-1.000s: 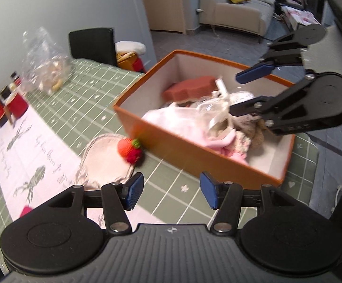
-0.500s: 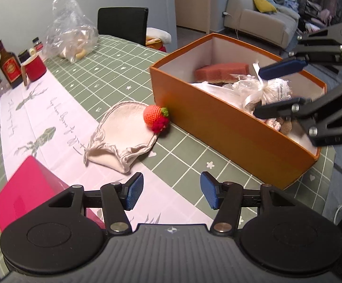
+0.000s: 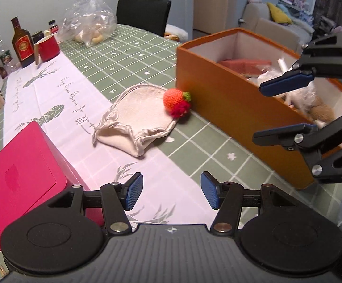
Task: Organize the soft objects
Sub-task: 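Move both grippers back over the table toward the cream pouch and crocheted fruit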
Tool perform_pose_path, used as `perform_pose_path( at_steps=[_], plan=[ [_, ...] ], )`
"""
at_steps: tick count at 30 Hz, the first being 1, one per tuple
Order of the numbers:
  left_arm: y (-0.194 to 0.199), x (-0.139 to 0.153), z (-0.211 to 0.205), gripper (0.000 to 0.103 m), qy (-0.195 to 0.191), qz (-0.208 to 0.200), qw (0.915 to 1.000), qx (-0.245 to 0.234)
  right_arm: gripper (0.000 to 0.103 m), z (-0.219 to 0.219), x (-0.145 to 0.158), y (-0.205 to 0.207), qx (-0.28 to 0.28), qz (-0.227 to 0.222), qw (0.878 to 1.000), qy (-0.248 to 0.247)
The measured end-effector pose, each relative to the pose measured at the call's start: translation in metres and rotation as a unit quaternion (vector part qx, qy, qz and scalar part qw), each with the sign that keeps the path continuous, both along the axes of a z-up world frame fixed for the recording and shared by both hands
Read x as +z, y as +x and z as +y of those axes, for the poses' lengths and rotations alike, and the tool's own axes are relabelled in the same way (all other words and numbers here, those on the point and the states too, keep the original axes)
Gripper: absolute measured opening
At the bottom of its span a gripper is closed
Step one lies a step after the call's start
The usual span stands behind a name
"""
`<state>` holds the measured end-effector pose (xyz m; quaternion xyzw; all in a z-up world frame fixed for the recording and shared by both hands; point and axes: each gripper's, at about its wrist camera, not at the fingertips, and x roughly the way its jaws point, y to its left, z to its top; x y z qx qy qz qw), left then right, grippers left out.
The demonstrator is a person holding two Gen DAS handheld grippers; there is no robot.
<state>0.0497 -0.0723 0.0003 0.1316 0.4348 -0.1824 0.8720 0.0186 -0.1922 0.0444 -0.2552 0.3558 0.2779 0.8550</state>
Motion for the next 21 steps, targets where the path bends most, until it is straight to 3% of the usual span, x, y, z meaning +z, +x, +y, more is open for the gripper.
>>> perform_pose_path(
  at_steps=[10, 15, 21],
  plan=[
    [-0.001, -0.030, -0.013, 0.067, 0.052, 0.000, 0.9985, -0.020, 0.051, 0.010, -0.018, 0.028, -0.011, 0.013, 0.999, -0.037],
    [0.012, -0.027, -0.005, 0.070, 0.027, -0.025, 0.9993, 0.009, 0.051, 0.000, -0.007, 0.041, -0.037, 0.014, 0.999, -0.001],
    [0.034, -0.036, -0.008, 0.070, 0.025, -0.055, 0.9977, 0.033, 0.056, -0.014, 0.001, 0.036, -0.047, 0.011, 0.998, 0.028]
  ],
)
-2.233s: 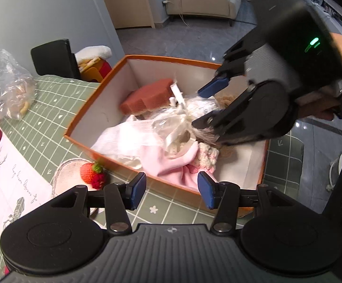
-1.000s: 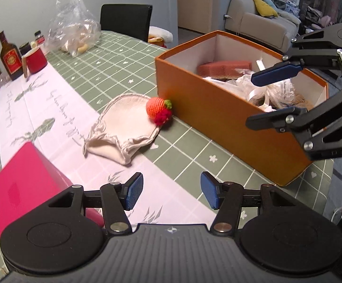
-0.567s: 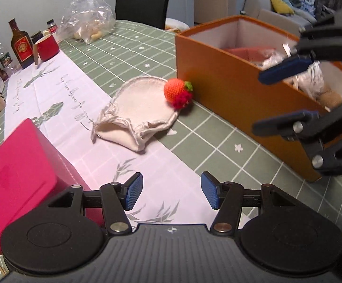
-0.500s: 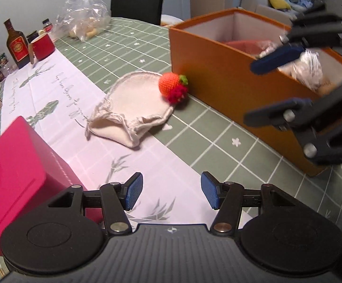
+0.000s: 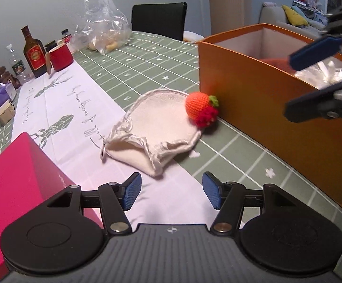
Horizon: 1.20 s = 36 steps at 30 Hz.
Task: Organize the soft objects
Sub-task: 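Move both grippers back over the table toward the cream pouch and crocheted fruit, then grasp the cream pouch rim with the left gripper while the right gripper grasps the crocheted fruit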
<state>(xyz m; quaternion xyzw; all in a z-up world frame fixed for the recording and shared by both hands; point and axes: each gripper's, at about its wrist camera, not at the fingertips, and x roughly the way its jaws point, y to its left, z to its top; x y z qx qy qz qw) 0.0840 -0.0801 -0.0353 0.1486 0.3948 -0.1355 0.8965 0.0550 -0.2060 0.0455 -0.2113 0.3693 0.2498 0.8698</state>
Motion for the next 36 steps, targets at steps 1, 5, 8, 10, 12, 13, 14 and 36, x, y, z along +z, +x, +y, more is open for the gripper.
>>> perform_pose_path(
  at_steps=[1, 5, 8, 10, 12, 13, 14, 36],
  plan=[
    [0.004, -0.002, 0.000, 0.070, -0.004, -0.003, 1.0000, 0.006, 0.056, -0.003, 0.001, -0.002, -0.001, -0.002, 1.000, 0.003],
    [0.017, -0.017, -0.011, 0.070, 0.008, -0.001, 0.9999, 0.014, 0.057, -0.013, 0.005, -0.006, 0.000, -0.003, 1.000, 0.015],
    [0.026, -0.029, -0.020, 0.067, 0.044, 0.003, 0.9986, 0.030, 0.057, -0.021, 0.005, -0.008, 0.000, -0.002, 1.000, 0.020],
    [0.032, -0.033, -0.018, 0.066, 0.037, 0.009, 0.9984, 0.042, 0.057, -0.025, 0.004, -0.008, 0.001, -0.001, 1.000, 0.021],
    [0.036, -0.033, -0.013, 0.064, 0.019, 0.005, 0.9985, 0.050, 0.057, -0.029, 0.002, -0.008, 0.003, 0.001, 1.000, 0.021],
    [0.036, -0.033, -0.012, 0.059, 0.010, 0.001, 0.9987, 0.050, 0.057, -0.030, 0.001, -0.009, 0.004, 0.002, 1.000, 0.021],
    [0.037, -0.033, -0.010, 0.052, 0.003, -0.001, 0.9988, 0.048, 0.057, -0.031, 0.000, -0.009, 0.006, 0.003, 1.000, 0.021],
    [-0.045, -0.019, 0.010, 0.007, 0.019, 0.097, 0.9950, -0.017, 0.069, -0.007, -0.014, -0.013, 0.036, -0.001, 0.999, -0.008]
  ],
)
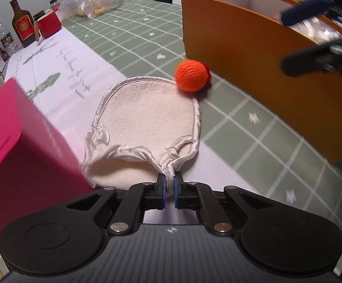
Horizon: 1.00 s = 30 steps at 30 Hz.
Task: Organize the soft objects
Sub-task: 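Grasp the cream pouch rim with the left gripper while the right gripper grasps the crocheted fruit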
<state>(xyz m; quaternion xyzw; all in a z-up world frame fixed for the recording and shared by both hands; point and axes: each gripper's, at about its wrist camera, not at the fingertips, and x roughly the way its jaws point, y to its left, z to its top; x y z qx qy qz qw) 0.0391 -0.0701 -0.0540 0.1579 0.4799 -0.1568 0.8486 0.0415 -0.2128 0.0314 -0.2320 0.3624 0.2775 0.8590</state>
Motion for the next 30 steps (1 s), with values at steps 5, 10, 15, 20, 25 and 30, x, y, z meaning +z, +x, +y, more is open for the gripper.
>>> perform_pose_path(
  at_steps=[5, 10, 15, 20, 25, 30],
  plan=[
    [-0.035, 0.004, 0.017, 0.007, 0.006, 0.011, 0.9999, -0.007, 0.062, 0.022, 0.000, -0.005, 0.013, -0.001, 1.000, 0.006],
    [-0.060, 0.004, 0.029, 0.007, 0.013, 0.019, 0.9995, -0.020, 0.062, 0.043, -0.012, 0.002, -0.003, 0.032, 0.999, 0.009],
    [-0.074, 0.011, 0.030, 0.014, 0.034, 0.020, 0.9980, -0.049, 0.062, 0.052, -0.025, 0.021, -0.058, 0.059, 0.996, 0.018],
    [-0.089, 0.021, 0.024, 0.069, 0.090, -0.001, 0.9907, -0.102, 0.062, 0.056, -0.031, 0.043, -0.095, 0.075, 0.992, 0.024],
    [-0.079, 0.030, 0.018, 0.071, 0.051, -0.055, 0.9909, -0.112, 0.062, 0.065, -0.044, 0.055, -0.099, 0.089, 0.991, 0.005],
    [-0.061, 0.007, 0.002, 0.070, 0.089, -0.057, 0.9855, -0.133, 0.061, 0.071, -0.054, 0.065, -0.102, 0.095, 0.990, -0.008]
  ],
)
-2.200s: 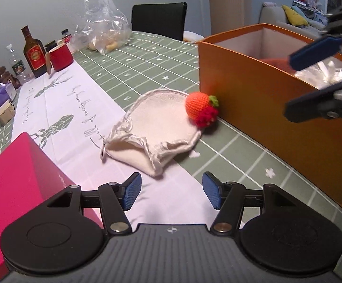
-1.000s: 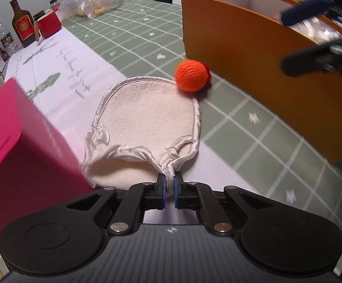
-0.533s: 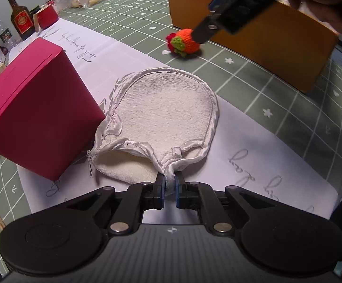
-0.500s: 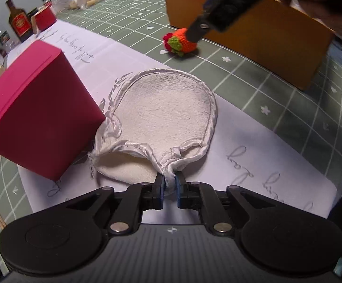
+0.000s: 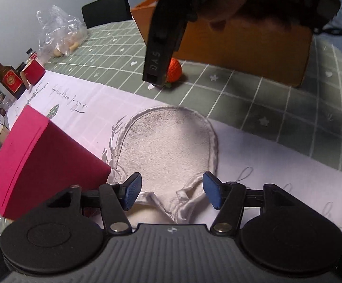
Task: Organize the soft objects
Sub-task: 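Grasp the cream pouch rim with the left gripper while the right gripper grasps the crocheted fruit, then lift and carry the pouch with the left gripper while the right gripper carries the fruit to the box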
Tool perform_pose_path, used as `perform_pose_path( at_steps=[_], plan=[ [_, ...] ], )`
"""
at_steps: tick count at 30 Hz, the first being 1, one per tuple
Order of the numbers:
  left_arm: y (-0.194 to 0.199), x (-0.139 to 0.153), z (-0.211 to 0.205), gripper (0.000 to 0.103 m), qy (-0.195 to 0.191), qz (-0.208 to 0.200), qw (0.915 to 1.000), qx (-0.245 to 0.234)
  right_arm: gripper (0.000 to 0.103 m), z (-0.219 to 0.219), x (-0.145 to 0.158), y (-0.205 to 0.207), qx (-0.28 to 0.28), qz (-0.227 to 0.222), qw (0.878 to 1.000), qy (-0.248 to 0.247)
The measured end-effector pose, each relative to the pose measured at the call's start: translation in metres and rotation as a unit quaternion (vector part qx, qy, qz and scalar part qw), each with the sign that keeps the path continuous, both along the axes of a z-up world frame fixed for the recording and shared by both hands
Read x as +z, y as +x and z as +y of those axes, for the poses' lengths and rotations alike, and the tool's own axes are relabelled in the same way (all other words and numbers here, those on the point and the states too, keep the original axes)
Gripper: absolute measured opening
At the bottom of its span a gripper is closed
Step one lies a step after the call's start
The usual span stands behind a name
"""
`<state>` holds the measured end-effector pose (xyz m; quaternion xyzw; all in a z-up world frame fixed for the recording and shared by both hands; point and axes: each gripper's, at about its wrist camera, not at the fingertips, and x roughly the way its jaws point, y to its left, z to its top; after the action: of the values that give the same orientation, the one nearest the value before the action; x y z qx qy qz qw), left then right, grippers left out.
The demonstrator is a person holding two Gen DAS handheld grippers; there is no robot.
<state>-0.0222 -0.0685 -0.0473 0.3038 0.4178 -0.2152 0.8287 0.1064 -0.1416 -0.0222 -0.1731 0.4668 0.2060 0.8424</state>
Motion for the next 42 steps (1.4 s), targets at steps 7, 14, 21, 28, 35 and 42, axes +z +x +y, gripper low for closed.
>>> perform_pose_path(
  at_steps=[7, 14, 21, 28, 35, 42],
  plan=[
    [0.004, -0.013, 0.001, 0.073, -0.011, 0.040, 0.9990, -0.019, 0.056, 0.005, -0.011, 0.014, 0.005, 0.009, 1.000, -0.017],
    [0.012, -0.010, 0.019, 0.074, -0.038, 0.079, 0.9961, 0.010, 0.053, 0.015, -0.016, 0.023, 0.022, 0.002, 0.998, -0.053],
    [0.016, -0.007, 0.022, 0.046, -0.062, 0.113, 0.9915, 0.013, 0.043, 0.013, -0.018, 0.023, 0.038, -0.011, 0.996, -0.080],
    [0.013, -0.006, 0.014, 0.024, -0.046, 0.113, 0.9925, 0.009, 0.042, 0.009, -0.013, 0.012, 0.052, -0.002, 0.997, -0.062],
    [0.011, 0.005, 0.009, 0.008, -0.048, 0.087, 0.9950, 0.015, 0.042, -0.003, 0.006, -0.006, 0.060, -0.014, 0.998, -0.031],
    [0.014, 0.033, 0.012, 0.007, -0.076, 0.038, 0.9956, 0.039, 0.042, -0.018, 0.026, -0.028, 0.071, -0.028, 0.997, -0.002]
  ],
)
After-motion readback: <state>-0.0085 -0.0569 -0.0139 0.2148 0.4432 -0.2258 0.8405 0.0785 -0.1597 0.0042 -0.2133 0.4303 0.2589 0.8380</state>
